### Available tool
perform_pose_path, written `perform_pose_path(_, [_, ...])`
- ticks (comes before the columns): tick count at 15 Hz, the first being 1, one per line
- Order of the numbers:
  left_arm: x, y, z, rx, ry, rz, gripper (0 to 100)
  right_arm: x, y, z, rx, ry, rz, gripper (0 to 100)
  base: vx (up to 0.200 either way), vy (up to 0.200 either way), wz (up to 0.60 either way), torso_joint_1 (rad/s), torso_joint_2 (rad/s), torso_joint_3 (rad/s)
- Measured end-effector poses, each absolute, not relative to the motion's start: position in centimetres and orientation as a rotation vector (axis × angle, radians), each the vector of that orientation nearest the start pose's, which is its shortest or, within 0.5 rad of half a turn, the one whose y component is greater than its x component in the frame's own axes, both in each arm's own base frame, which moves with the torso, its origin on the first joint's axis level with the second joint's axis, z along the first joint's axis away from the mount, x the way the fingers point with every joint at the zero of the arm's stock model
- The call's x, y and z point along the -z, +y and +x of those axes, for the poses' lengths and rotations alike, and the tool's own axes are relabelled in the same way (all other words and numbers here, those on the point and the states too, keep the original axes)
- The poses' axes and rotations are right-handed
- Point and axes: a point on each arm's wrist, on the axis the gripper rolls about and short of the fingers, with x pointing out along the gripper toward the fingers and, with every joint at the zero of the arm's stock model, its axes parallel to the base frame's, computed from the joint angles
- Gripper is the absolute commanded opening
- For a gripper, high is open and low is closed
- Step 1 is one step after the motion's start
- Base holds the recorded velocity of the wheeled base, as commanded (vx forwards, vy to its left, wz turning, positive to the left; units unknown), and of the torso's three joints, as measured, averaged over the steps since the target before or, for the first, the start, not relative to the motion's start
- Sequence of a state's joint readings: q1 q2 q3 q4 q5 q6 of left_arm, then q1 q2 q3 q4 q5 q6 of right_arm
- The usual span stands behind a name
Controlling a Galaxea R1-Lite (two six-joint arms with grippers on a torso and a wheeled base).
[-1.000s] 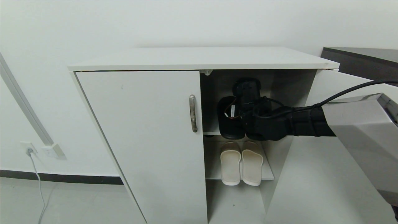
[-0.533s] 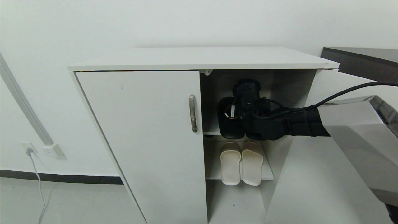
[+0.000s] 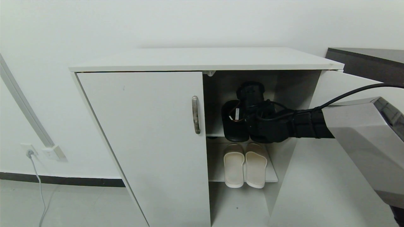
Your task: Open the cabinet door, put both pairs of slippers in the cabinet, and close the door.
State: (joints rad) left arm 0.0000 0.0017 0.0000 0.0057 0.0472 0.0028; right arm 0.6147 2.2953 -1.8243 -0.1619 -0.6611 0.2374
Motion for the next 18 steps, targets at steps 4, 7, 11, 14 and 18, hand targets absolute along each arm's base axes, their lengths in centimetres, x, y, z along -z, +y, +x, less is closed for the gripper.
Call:
perform_pose_path(4, [-7.5,0.1,-2.3,-0.049,0.007,0.002,0,-18.2,26.6,40.0,0.076,0.251,0.044,100,0.0,0.0,0.0,0.0,0.0,0.0])
perform_pose_path(7, [-7.5,0.1,-2.3,-0.049,0.007,0.002,0,-18.1,26.4,38.9,0.072,0.271,0.026,100,0.0,0.0,0.0,0.0,0.0,0.0])
perform_pose_path(11, [-7.5,0.1,-2.3,-0.048,0.007,0.002,0,-18.8,26.5,36.2,0.044,0.281,0.014,100,0.0,0.0,0.0,0.0,0.0,0.0])
perform_pose_path(14, [-7.5,0.1,-2.3,-0.047,0.007,0.002,0,-19.3,26.7,33.1,-0.001,0.278,0.008,100,0.0,0.0,0.0,0.0,0.0,0.0])
perform_pose_path(18, [-7.5,0.1,-2.3,-0.047,0.008,0.003,0,-19.9,25.9,28.8,-0.061,0.286,-0.006,100,0.0,0.0,0.0,0.0,0.0,0.0])
